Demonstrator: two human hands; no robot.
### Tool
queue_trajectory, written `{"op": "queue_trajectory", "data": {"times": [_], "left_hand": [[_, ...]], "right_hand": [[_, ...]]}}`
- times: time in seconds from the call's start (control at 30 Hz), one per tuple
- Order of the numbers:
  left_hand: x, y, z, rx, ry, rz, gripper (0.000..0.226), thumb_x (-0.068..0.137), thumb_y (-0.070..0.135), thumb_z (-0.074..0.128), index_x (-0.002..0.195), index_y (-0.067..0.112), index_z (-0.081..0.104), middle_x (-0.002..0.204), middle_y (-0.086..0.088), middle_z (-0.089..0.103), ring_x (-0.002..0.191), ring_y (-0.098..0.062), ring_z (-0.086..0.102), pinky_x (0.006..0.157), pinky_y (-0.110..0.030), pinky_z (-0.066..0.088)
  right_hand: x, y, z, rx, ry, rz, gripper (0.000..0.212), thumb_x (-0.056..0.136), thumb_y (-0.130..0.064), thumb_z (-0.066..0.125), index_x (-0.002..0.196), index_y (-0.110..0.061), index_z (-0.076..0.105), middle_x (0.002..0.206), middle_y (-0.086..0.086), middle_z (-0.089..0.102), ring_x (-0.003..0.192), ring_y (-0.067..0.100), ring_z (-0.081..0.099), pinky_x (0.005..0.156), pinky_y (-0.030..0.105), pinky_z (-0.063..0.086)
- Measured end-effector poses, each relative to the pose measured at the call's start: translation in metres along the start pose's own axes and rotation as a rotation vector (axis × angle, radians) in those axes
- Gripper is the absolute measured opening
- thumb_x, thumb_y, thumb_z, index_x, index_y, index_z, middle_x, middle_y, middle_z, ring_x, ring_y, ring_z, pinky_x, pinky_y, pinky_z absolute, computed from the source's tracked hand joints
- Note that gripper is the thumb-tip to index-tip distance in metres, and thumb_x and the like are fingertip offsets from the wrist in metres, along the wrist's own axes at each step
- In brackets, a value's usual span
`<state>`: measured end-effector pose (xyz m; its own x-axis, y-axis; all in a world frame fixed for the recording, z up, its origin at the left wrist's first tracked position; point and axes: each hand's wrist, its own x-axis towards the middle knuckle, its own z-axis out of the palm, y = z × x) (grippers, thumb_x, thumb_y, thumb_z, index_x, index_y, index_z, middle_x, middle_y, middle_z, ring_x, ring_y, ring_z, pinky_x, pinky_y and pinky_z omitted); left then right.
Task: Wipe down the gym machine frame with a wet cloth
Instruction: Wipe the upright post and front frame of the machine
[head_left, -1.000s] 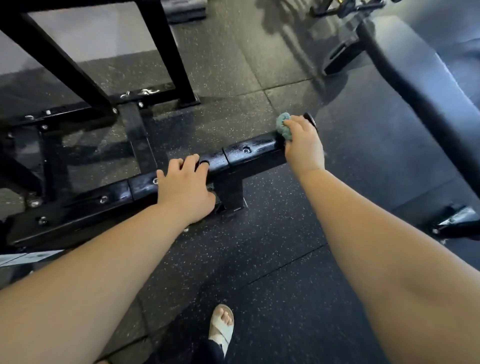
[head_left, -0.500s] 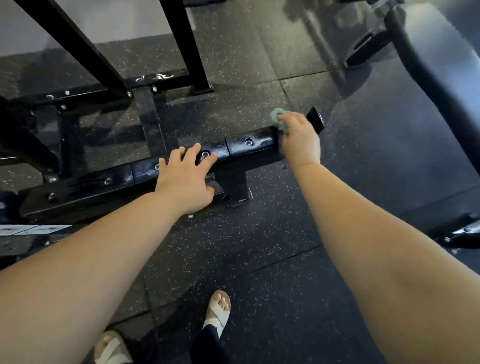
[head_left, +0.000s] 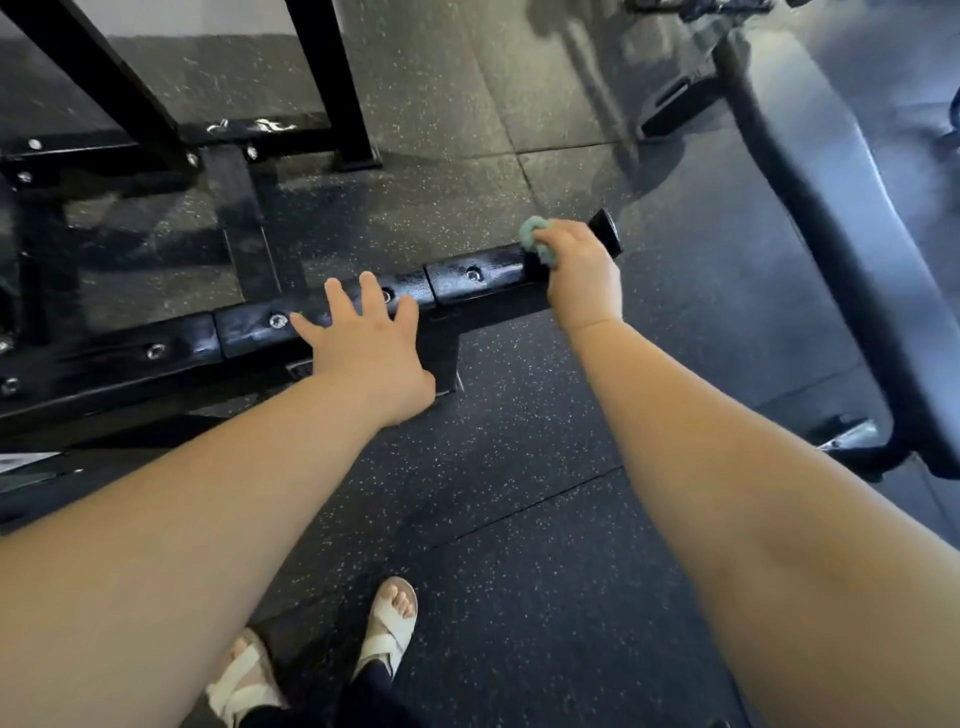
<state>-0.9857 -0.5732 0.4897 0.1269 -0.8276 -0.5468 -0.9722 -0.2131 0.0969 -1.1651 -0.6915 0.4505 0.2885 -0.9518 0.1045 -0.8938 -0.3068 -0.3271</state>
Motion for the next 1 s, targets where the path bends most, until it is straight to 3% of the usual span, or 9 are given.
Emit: {"op": "queue_trajectory", "data": {"times": [0.1, 0.27, 0.37, 0.47, 0.6, 0.7, 0.83, 0.93, 1.0], "left_hand": [[0.002, 0.010, 0.011, 0.027, -0.005, -0.030, 0.084, 0.089, 0.053, 0.046, 0.149, 0.018, 0.000, 0.154, -0.019, -0.020, 0.138, -0.051, -0.016, 0.107, -0.071, 0.006], [0.007, 0.016, 0.019, 0.023, 0.020, -0.051, 0.089, 0.088, 0.052, 0.047, 0.149, 0.014, -0.005, 0.151, -0.024, -0.024, 0.134, -0.056, -0.018, 0.104, -0.074, 0.005], [0.007, 0.013, 0.022, 0.024, 0.044, -0.025, 0.092, 0.086, 0.056, 0.047, 0.149, 0.013, -0.005, 0.151, -0.025, -0.023, 0.134, -0.057, -0.018, 0.104, -0.074, 0.005], [0.008, 0.010, 0.024, 0.038, 0.056, -0.021, 0.094, 0.086, 0.058, 0.047, 0.149, 0.014, -0.007, 0.151, -0.025, -0.024, 0.135, -0.055, -0.018, 0.105, -0.073, 0.006], [0.005, 0.008, 0.023, 0.024, 0.045, -0.009, 0.093, 0.087, 0.056, 0.048, 0.149, 0.014, -0.008, 0.151, -0.024, -0.025, 0.135, -0.054, -0.019, 0.105, -0.073, 0.005], [0.004, 0.007, 0.021, 0.017, 0.031, 0.007, 0.094, 0.086, 0.056, 0.048, 0.149, 0.014, -0.008, 0.151, -0.024, -0.025, 0.135, -0.055, -0.020, 0.105, -0.073, 0.005], [0.004, 0.005, 0.019, 0.013, 0.033, 0.020, 0.095, 0.086, 0.056, 0.048, 0.149, 0.015, -0.009, 0.151, -0.023, -0.025, 0.135, -0.054, -0.020, 0.105, -0.073, 0.005], [0.004, 0.005, 0.019, 0.010, 0.030, 0.021, 0.094, 0.086, 0.056, 0.049, 0.150, 0.017, -0.008, 0.152, -0.021, -0.024, 0.137, -0.051, -0.020, 0.107, -0.071, 0.004], [0.000, 0.002, 0.018, -0.073, 0.070, 0.032, 0.087, 0.087, 0.053, 0.050, 0.150, 0.019, 0.002, 0.155, -0.017, -0.019, 0.140, -0.046, -0.019, 0.110, -0.067, 0.002]], "right_hand": [[-0.016, -0.002, -0.004, 0.006, 0.044, 0.157, 0.049, 0.081, 0.014, 0.047, 0.123, -0.007, 0.062, 0.132, 0.006, 0.055, 0.114, 0.027, 0.054, 0.094, 0.034, 0.045], [-0.029, 0.002, -0.023, -0.072, -0.062, -0.065, 0.051, 0.071, 0.019, 0.053, 0.115, -0.003, 0.066, 0.121, 0.015, 0.061, 0.110, 0.035, 0.056, 0.090, 0.043, 0.048], [0.008, 0.012, -0.047, -0.334, -0.025, -0.204, 0.035, 0.080, 0.010, 0.053, 0.112, 0.003, 0.065, 0.115, 0.019, 0.062, 0.115, 0.039, 0.049, 0.086, 0.043, 0.046], [0.030, 0.003, -0.052, -0.704, -0.273, -0.188, 0.031, 0.091, 0.003, 0.045, 0.120, 0.002, 0.056, 0.118, 0.017, 0.055, 0.119, 0.036, 0.038, 0.087, 0.039, 0.039], [0.011, -0.007, -0.052, -0.810, -0.361, -0.102, 0.032, 0.090, 0.003, 0.049, 0.122, 0.002, 0.052, 0.121, 0.016, 0.050, 0.119, 0.036, 0.036, 0.084, 0.037, 0.042], [-0.004, -0.004, -0.060, -0.746, -0.389, -0.042, 0.035, 0.090, 0.006, 0.045, 0.123, -0.004, 0.056, 0.121, 0.014, 0.050, 0.118, 0.036, 0.036, 0.074, 0.036, 0.039], [0.011, -0.008, -0.056, -0.604, -0.234, -0.064, 0.045, 0.090, 0.006, 0.044, 0.132, -0.010, 0.049, 0.125, 0.013, 0.052, 0.116, 0.035, 0.037, 0.084, 0.035, 0.040], [0.004, -0.007, -0.037, -0.535, -0.210, 0.040, 0.043, 0.090, 0.005, 0.047, 0.130, -0.009, 0.051, 0.122, 0.014, 0.054, 0.116, 0.034, 0.039, 0.088, 0.034, 0.038], [-0.005, 0.000, -0.031, -0.338, -0.139, 0.167, 0.046, 0.088, 0.005, 0.047, 0.130, -0.012, 0.055, 0.121, 0.013, 0.056, 0.115, 0.034, 0.042, 0.089, 0.035, 0.040]]}}
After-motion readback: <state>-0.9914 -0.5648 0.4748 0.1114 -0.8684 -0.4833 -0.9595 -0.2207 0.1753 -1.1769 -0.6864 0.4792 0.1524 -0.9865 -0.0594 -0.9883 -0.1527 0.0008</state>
